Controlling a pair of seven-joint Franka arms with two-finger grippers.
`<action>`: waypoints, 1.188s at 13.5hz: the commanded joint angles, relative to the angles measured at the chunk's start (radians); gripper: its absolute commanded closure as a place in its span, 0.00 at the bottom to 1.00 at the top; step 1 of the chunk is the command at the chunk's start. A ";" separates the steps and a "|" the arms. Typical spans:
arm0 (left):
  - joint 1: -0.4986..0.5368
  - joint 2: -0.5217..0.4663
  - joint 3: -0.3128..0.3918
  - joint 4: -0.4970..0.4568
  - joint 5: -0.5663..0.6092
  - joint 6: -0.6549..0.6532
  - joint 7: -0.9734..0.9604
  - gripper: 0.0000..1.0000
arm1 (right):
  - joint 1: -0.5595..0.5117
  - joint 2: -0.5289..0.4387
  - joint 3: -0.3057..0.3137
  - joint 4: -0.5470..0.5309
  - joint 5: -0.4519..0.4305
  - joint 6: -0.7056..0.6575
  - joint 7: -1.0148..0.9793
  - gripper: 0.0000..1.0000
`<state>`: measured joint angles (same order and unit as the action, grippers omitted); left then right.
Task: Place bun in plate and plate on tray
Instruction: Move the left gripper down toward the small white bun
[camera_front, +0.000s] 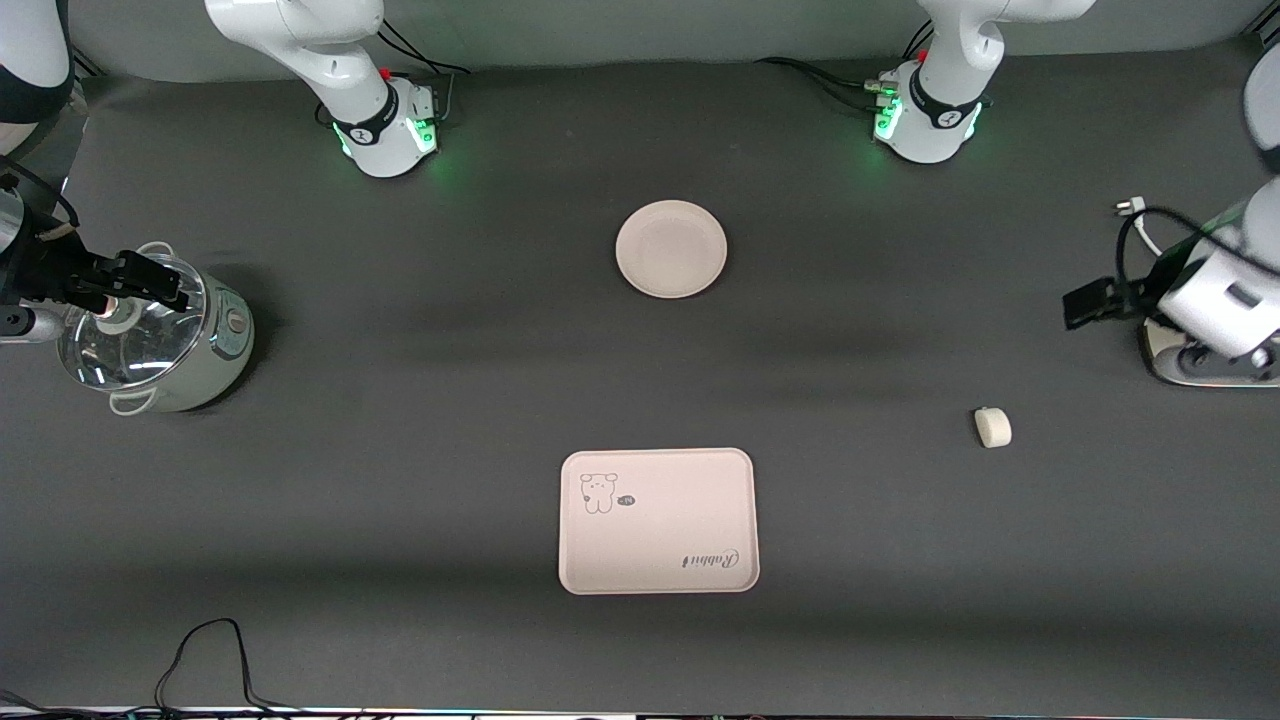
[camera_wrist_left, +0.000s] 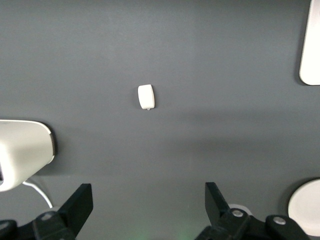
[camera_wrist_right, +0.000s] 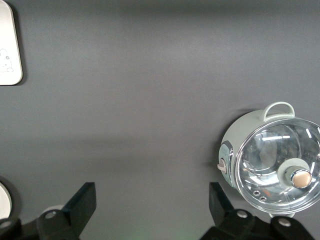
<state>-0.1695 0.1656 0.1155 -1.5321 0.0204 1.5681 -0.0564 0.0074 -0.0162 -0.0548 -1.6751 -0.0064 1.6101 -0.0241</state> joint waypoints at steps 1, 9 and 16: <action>-0.015 0.057 0.009 -0.040 -0.004 0.090 0.000 0.00 | 0.005 -0.016 -0.004 -0.009 -0.012 -0.001 -0.022 0.00; 0.035 0.201 0.010 -0.129 -0.005 0.309 0.001 0.00 | 0.005 -0.016 -0.004 -0.015 -0.012 0.001 -0.022 0.00; 0.056 0.270 0.010 -0.207 -0.005 0.446 0.000 0.00 | 0.005 -0.016 -0.004 -0.018 -0.012 0.001 -0.022 0.00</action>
<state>-0.1255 0.4245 0.1255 -1.7269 0.0203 1.9815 -0.0569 0.0074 -0.0162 -0.0548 -1.6776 -0.0064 1.6093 -0.0242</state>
